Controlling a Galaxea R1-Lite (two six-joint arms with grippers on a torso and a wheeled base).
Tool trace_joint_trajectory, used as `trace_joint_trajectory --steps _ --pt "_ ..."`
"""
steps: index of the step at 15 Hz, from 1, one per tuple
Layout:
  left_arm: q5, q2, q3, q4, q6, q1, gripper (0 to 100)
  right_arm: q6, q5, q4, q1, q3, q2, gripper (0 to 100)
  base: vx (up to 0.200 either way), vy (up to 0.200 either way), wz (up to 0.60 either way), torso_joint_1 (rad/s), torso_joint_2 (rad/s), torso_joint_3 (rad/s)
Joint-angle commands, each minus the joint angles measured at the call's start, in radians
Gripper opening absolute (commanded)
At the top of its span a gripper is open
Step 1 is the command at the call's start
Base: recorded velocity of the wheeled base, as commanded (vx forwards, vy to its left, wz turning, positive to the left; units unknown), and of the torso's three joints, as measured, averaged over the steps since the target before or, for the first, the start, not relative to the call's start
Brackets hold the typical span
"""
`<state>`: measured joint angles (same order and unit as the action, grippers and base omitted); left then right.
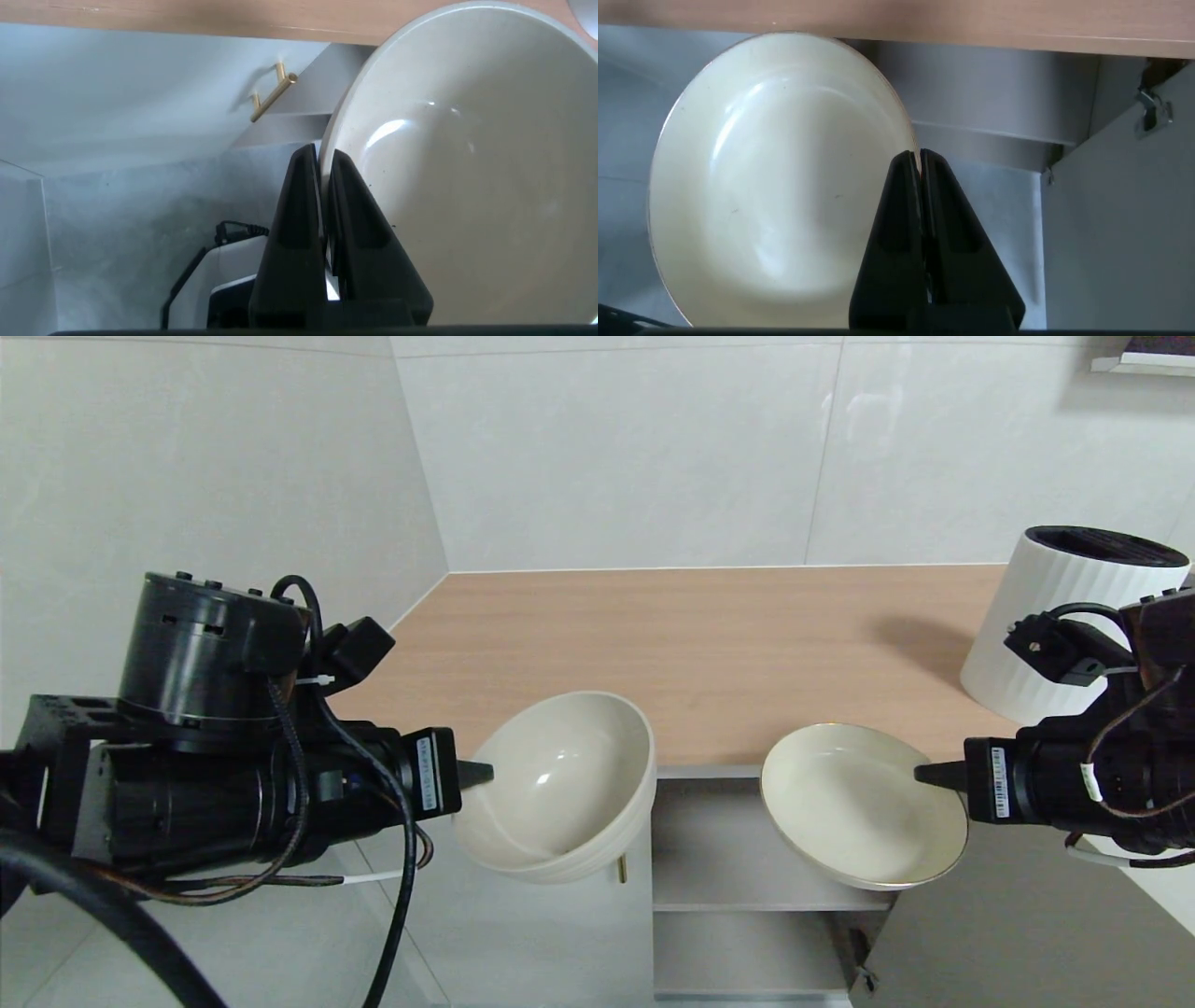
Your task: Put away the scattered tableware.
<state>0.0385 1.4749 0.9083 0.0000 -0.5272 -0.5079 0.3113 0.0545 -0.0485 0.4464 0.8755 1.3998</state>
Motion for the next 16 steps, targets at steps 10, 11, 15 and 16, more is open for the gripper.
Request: trace_joint_trajectory --steps 10,11,15,16 --pt "0.000 0.008 0.001 0.000 0.000 -0.001 0 -0.001 -0.001 0.032 -0.012 -0.018 0.016 0 0.000 0.000 0.00 -0.140 0.33 0.187" --pt "0.000 0.008 0.001 0.000 0.001 -0.001 0 -0.001 -0.001 0.042 -0.015 -0.018 0.021 0 0.000 0.000 0.00 -0.188 0.47 0.286" --pt "0.000 0.010 0.001 0.000 0.001 -0.001 0 -0.001 -0.002 0.042 -0.020 -0.024 0.024 0 0.000 0.000 0.00 -0.184 0.47 0.282" --pt "0.000 0.010 0.000 0.000 0.001 -0.003 0 -0.001 -0.002 0.044 -0.020 -0.024 0.027 0 0.000 0.000 0.00 -0.173 0.45 0.276"
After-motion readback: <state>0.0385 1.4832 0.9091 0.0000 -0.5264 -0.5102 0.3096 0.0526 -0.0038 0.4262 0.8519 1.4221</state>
